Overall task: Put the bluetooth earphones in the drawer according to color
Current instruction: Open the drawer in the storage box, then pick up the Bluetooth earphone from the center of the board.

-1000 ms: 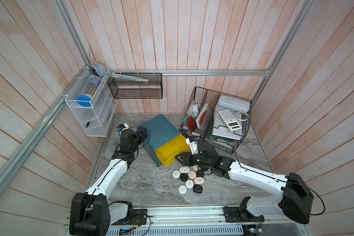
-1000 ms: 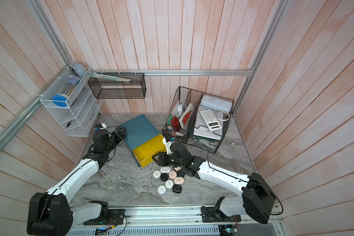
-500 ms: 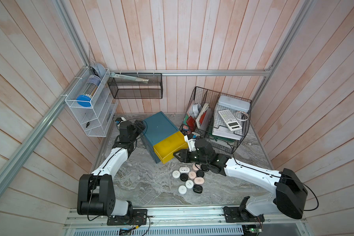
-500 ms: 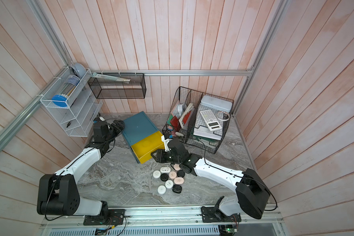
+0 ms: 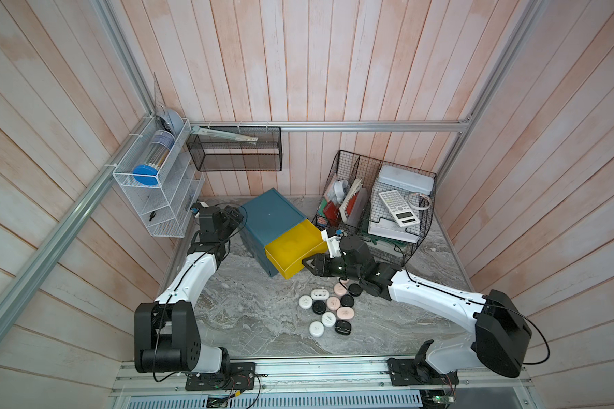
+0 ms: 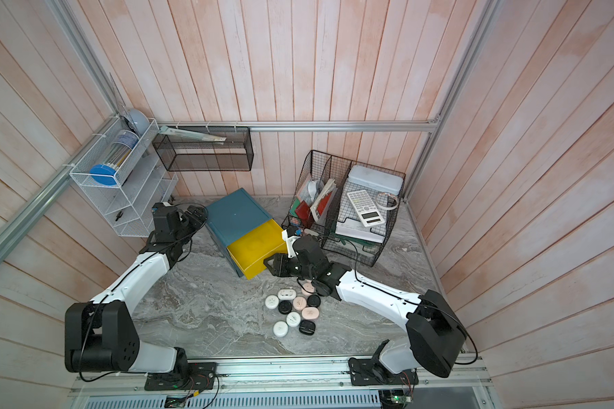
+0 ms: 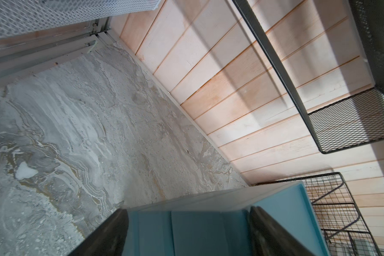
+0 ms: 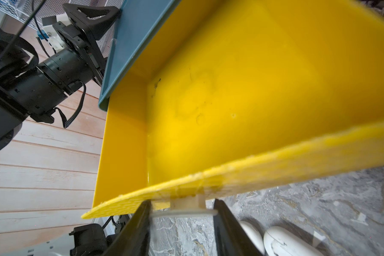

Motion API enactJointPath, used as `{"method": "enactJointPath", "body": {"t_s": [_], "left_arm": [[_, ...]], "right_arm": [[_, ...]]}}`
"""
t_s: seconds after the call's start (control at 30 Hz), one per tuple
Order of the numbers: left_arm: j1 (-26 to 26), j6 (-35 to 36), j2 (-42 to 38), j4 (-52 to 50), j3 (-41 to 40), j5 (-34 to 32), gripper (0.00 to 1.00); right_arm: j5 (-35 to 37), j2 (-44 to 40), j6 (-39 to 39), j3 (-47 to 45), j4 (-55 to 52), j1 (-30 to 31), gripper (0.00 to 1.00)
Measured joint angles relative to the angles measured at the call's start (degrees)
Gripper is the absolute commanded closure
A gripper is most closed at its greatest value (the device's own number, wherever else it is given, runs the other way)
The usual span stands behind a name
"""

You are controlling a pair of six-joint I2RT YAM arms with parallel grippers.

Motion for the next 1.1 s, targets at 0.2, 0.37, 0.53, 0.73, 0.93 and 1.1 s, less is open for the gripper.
{"method": "enactJointPath", "body": {"t_s": [0.2, 0.37, 0.53, 0.73, 0.93, 1.1], "left_arm": [[0.22, -0.07, -4.48, -3.37, -1.73, -0.68, 0.08], [0.22, -0.59, -11.37, -5.75, -3.91, 0.11, 0.05], [0.2, -1.79, -21.22, -8.24, -7.76, 2.01, 0.05], [-0.07, -3.28, -32.68, -12.96, -13.31, 4.87, 0.04], [-0.44, -3.5, -42.07, -18.64, -17.86, 6.12, 0.04], [-0.44, -3.93, -48.02, -22.95, -23.61, 6.14, 0.04]], "right_arm": [[0.24, -2.19, 0.28, -2.12, -0.37, 0.31, 0.54], [0.61, -2.25, -0.44, -2.05, -1.9, 0.31, 0.32], [1.99, -4.09, -2.45, -2.01, -5.79, 0.28, 0.06], [3.06, -9.97, -5.07, -3.76, -8.72, -0.9, 0.02], [3.41, -15.02, -6.08, -11.67, -9.9, -5.46, 0.02], [3.08, -15.67, -6.49, -17.92, -10.08, -12.37, 0.02]]}}
